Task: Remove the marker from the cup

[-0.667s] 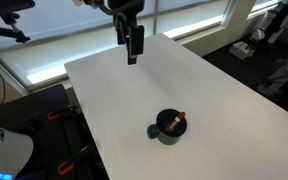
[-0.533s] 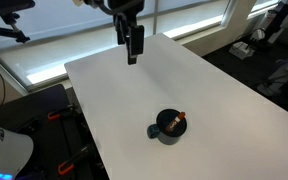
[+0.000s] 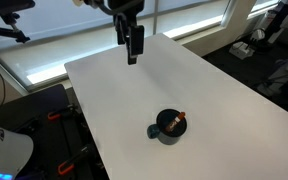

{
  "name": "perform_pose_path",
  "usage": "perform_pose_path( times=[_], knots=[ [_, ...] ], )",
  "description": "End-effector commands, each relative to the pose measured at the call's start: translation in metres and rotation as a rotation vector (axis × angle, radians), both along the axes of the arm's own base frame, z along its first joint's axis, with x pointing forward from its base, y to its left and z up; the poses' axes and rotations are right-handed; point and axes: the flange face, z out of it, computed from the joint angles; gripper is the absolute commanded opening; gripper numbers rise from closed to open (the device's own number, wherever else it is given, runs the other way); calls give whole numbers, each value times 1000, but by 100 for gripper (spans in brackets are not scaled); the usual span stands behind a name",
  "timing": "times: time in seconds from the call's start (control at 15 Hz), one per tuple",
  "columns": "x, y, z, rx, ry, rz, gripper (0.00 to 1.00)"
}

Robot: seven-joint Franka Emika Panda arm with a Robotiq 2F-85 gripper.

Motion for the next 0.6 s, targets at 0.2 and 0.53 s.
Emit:
perform_pose_path(
  times=[0.2,0.53],
  knots=[
    [0,0,0,0,1,0,100],
    [5,-1,-4,2,16,-8,100]
  ],
)
